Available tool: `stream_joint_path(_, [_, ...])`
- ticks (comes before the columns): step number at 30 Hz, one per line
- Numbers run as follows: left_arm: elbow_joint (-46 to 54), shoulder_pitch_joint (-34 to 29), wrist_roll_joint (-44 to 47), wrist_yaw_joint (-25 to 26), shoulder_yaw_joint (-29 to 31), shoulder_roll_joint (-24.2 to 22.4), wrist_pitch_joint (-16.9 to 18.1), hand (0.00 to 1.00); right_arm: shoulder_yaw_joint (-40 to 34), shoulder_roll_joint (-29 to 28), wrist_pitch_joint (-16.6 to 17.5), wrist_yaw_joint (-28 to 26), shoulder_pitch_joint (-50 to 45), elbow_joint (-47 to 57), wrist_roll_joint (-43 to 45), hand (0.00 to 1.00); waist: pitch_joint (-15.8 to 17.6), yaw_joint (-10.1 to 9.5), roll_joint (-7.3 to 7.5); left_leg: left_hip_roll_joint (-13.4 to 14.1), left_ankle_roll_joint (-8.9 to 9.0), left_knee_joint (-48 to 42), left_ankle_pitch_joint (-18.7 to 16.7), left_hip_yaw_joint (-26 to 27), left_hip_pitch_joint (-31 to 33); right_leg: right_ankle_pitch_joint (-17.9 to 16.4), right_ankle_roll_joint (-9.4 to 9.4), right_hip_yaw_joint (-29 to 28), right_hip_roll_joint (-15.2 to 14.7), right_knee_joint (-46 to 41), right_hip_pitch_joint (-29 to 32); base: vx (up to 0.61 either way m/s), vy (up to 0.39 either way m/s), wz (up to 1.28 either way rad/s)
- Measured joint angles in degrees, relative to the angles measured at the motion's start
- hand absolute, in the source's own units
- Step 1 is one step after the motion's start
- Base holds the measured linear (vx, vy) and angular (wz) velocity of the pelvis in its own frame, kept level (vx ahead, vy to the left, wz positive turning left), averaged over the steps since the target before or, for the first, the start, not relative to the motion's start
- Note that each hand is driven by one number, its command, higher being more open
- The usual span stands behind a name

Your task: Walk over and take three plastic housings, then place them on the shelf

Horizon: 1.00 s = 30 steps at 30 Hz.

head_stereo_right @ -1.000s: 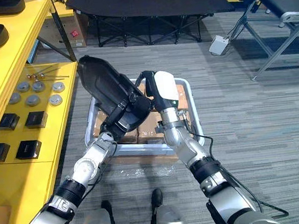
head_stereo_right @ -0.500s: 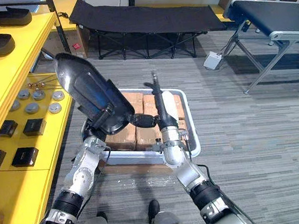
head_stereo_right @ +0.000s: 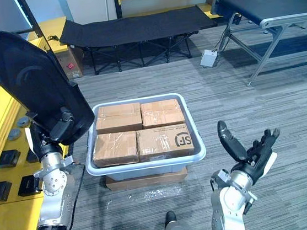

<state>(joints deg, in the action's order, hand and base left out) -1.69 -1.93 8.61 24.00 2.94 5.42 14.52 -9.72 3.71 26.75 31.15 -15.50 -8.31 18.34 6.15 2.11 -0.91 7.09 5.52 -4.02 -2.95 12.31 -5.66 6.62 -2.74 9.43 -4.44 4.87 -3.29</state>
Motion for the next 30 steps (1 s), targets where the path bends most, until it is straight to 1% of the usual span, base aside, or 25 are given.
stream_joint_path(2, [3.3,-2.9,0.4,-0.8,0.3,0.0,0.5,0.00,0.1,-1.4,-1.1,-1.1,-0.8,0.0,0.1,1.00,0.0,0.04,-0.01,0.0,0.00,0.1,0.0,0.0,0.1,-0.1,-0.10,0.1,0.0,0.0,0.1,-0.04,0.010,-0.02])
stream_joint_path(5, [8.4,-7.9,4.4,-2.7,0.4,-1.0,0.9,0.00,1.0,-2.4,-2.0,-2.3,-0.8,-0.4,0.1,1.00,0.0,-0.48,-0.03,-0.1,-0.02,0.1,0.1,-1.2,0.4,-0.5,0.04,1.4,-0.4,0.0,-0.3,-0.02,0.010,0.21])
stream_joint_path(6, [9.9,-9.7,6.6,-3.6,0.7,-2.0,1.5,0.00,1.7,-2.4,-2.9,-3.6,-0.8,-0.6,0.3,1.00,0.0,-0.82,-0.05,-0.3,-0.11,0.2,0.2,-2.4,0.6,-1.0,0.29,2.7,-0.4,0.0,-0.8,-0.01,0.004,0.55])
stream_joint_path(8, [11.8,-11.8,8.6,-4.5,2.0,-3.6,1.7,0.00,2.8,-2.3,-4.2,-6.3,-0.6,-1.5,0.5,1.00,-0.1,-2.26,-0.12,-0.6,-0.35,0.1,0.4,-4.4,1.3,-1.5,0.24,5.0,-0.7,0.0,-1.3,0.00,-0.006,0.57])
stream_joint_path(10, [14.4,-14.7,9.7,-4.5,5.9,-4.5,1.8,0.00,6.2,-1.7,-6.2,-9.9,1.6,-4.1,0.0,1.00,-0.1,-4.28,-0.18,-0.7,-0.32,0.2,0.8,-7.0,1.9,-2.1,0.34,8.1,-0.8,0.0,-2.3,0.01,-0.019,0.59])
stream_joint_path(11, [15.2,-15.6,10.3,-4.3,7.0,-4.7,1.8,0.00,7.3,-1.4,-6.7,-10.8,2.3,-4.5,-0.1,1.00,-0.2,-4.80,-0.22,-0.7,-0.11,0.1,1.0,-7.8,2.2,-2.3,0.34,8.8,-0.8,0.0,-2.4,0.02,-0.025,0.59])
stream_joint_path(12, [16.7,-17.3,11.5,-3.9,9.3,-5.1,2.0,0.00,10.0,-0.3,-7.8,-12.2,3.8,-5.1,-0.1,1.00,-0.2,-6.29,-0.28,-0.7,0.05,0.1,1.2,-9.1,2.7,-2.5,0.32,10.2,-0.8,0.1,-2.7,0.02,-0.020,0.48])
stream_joint_path(13, [17.3,-18.2,11.4,-3.3,10.4,-5.3,2.1,0.00,11.2,0.2,-8.0,-12.8,4.5,-5.3,-0.1,1.00,-0.3,-7.01,-0.30,-0.8,0.04,0.1,1.3,-9.9,3.0,-2.6,0.15,11.0,-0.8,0.1,-2.9,0.04,-0.028,0.61])
stream_joint_path(16, [18.1,-23.1,11.3,-2.6,17.3,-6.5,3.1,0.00,15.5,1.3,-9.0,-14.5,8.9,-5.6,-0.1,1.00,-1.2,-12.02,-0.29,-1.3,0.17,0.0,1.5,-14.1,3.6,-3.0,-0.33,15.8,-0.8,0.0,-4.5,0.05,-0.029,0.62])
stream_joint_path(18, [18.1,-25.3,11.3,-3.0,19.6,-7.4,3.3,0.00,16.5,1.4,-8.8,-14.3,10.7,-5.6,-0.1,1.00,-1.6,-13.22,-0.16,-2.0,-0.01,-0.9,1.4,-16.5,4.6,-3.1,-0.51,19.0,-1.2,0.0,-5.4,0.05,0.005,0.73])
stream_joint_path(19, [18.1,-27.7,11.4,-3.5,21.2,-8.2,4.0,0.00,17.5,1.4,-8.7,-14.4,12.4,-5.7,0.0,1.00,-1.8,-14.66,0.17,-2.9,-0.13,-1.2,1.3,-18.4,5.3,-3.3,-0.77,21.0,-1.7,0.0,-5.9,0.04,0.028,0.66])
stream_joint_path(20, [18.1,-28.2,11.4,-3.6,21.5,-8.3,4.2,0.00,17.8,1.4,-8.7,-14.4,12.8,-5.7,0.0,1.00,-1.9,-15.05,0.25,-3.0,-0.18,-1.3,1.3,-18.6,5.4,-3.3,-0.80,21.2,-1.8,0.0,-6.0,0.03,0.059,0.54])
stream_joint_path(21, [18.1,-30.3,11.4,-4.1,23.0,-9.0,4.4,0.00,20.6,1.3,-8.5,-14.3,14.6,-6.7,-0.1,1.00,-2.2,-16.33,0.85,-3.7,-0.60,-1.8,1.0,-19.3,5.8,-3.5,-1.17,22.0,-2.5,0.0,-6.3,0.01,0.058,0.24])
stream_joint_path(23, [18.1,-31.3,11.5,-4.9,24.2,-9.8,4.6,0.00,24.4,1.0,-8.6,-14.3,16.0,-8.2,-0.2,1.00,-2.5,-17.42,1.36,-4.8,-0.99,-2.3,0.6,-20.6,6.3,-3.9,-1.81,23.4,-3.2,0.0,-7.0,0.01,0.068,0.38])
stream_joint_path(24, [18.1,-31.5,11.3,-5.4,24.2,-10.0,5.1,0.00,26.1,0.7,-9.0,-13.9,16.8,-9.1,-2.3,1.00,-2.6,-17.97,1.51,-5.1,-1.20,-2.6,0.3,-21.3,6.5,-3.9,-1.90,24.1,-3.4,-0.1,-7.3,0.01,0.053,0.55])
stream_joint_path(25, [18.1,-31.4,11.2,-6.2,24.1,-10.1,5.6,0.00,28.1,0.2,-9.9,-13.5,17.4,-9.7,-5.1,1.00,-2.9,-18.04,2.09,-5.8,-1.15,-3.0,0.1,-22.7,7.2,-4.2,-2.24,25.2,-3.7,-0.3,-7.6,0.01,0.047,0.52])
stream_joint_path(26, [18.1,-31.2,11.2,-6.8,24.0,-10.1,5.7,0.00,29.0,0.1,-10.3,-13.3,17.7,-9.8,-6.1,1.00,-3.0,-18.09,2.24,-6.2,-1.22,-3.0,0.1,-23.6,7.5,-4.5,-2.38,25.5,-3.9,-0.8,-7.7,0.03,0.053,0.66])
stream_joint_path(27, [18.1,-31.3,11.2,-7.6,23.6,-10.1,5.7,0.00,29.9,0.0,-10.7,-13.1,18.1,-9.9,-6.8,1.00,-2.9,-18.00,2.24,-6.6,-1.41,-3.1,0.2,-25.1,8.0,-6.2,-2.67,25.8,-4.6,-3.3,-7.6,0.04,0.050,0.85])
stream_joint_path(28, [18.1,-30.8,11.0,-8.5,23.6,-9.9,5.7,0.00,29.7,0.1,-11.2,-12.6,18.0,-9.7,-6.7,1.00,-2.9,-17.21,2.26,-7.2,-1.82,-3.6,0.5,-27.9,9.0,-9.0,-3.10,23.4,-4.8,-6.2,-6.8,0.04,0.048,1.03])
stream_joint_path(29, [18.1,-30.2,11.0,-9.1,23.6,-9.7,5.7,0.00,29.1,0.2,-11.5,-12.1,17.8,-9.5,-6.6,1.00,-2.8,-16.37,2.48,-8.0,-1.87,-4.0,0.8,-29.7,9.5,-10.4,-3.04,21.7,-4.5,-7.3,-6.6,0.03,-0.011,1.44])
stream_joint_path(30, [18.1,-29.0,10.9,-10.2,23.2,-9.7,5.7,0.00,26.7,0.7,-12.1,-11.6,16.6,-9.1,-6.6,1.00,-2.8,-15.57,2.69,-9.4,-2.02,-4.1,1.5,-33.0,10.3,-12.8,-2.95,20.1,-4.3,-9.1,-6.4,0.04,-0.041,1.48])
